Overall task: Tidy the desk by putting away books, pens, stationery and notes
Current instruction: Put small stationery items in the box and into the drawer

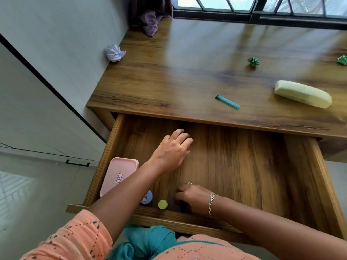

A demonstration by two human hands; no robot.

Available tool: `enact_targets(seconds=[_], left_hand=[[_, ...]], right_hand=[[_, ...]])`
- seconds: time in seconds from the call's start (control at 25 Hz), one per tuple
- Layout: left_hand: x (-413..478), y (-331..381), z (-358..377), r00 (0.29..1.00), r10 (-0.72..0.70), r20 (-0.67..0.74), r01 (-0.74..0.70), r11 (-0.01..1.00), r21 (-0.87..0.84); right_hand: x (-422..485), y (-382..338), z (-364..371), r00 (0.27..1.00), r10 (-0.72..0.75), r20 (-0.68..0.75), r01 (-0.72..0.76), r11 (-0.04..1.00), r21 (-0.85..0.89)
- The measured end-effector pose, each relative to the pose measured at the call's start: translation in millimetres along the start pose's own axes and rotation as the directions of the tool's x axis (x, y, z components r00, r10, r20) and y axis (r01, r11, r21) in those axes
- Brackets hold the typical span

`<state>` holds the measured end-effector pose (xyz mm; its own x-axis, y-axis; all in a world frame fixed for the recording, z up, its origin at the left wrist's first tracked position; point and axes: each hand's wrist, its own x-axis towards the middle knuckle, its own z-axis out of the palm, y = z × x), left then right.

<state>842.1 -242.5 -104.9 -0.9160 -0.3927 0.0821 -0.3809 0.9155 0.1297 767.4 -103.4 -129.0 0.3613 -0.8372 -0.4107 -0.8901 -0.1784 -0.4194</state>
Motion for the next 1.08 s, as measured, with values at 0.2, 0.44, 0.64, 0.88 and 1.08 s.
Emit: enact_targets(seconds=[0.2,0.44,0.64,0.88,1.08], left_hand=[[6.7,-1.3,2.7,0.993,0.029,-0.111,-0.022,0.998,0.064],[20.6,3.6,7.5,0.953,0.065,-0.297,-0.02,0.988,0.151],[28.4,4.4,3.7,0.935,0.079,-0.346,-0.036,0.991,0.129],[31.0,1.8,0.7,0.928,0.059,-0.368,-0.009,0.99,0.138],[28.6,1.7,4.0,0.927,0.073,-0.367,-0.024,0.99,0.136]], right_hand=[[-16.2,25.0,-48.1,0.916,0.213,-0.339,-0.158,0.971,0.182],[-25.2,104.8,-140.4,0.512,0.438,-0.739,-0.32,0.896,0.309],[-9.5,143.1,-170.9,0.485,0.548,-0.681,-0.544,0.799,0.256],[0.6,151.4,-176.3,0.503,0.591,-0.63,-0.593,0.767,0.246],[2.8,153.2,-180.5,0.488,0.654,-0.578,-0.597,0.733,0.326]])
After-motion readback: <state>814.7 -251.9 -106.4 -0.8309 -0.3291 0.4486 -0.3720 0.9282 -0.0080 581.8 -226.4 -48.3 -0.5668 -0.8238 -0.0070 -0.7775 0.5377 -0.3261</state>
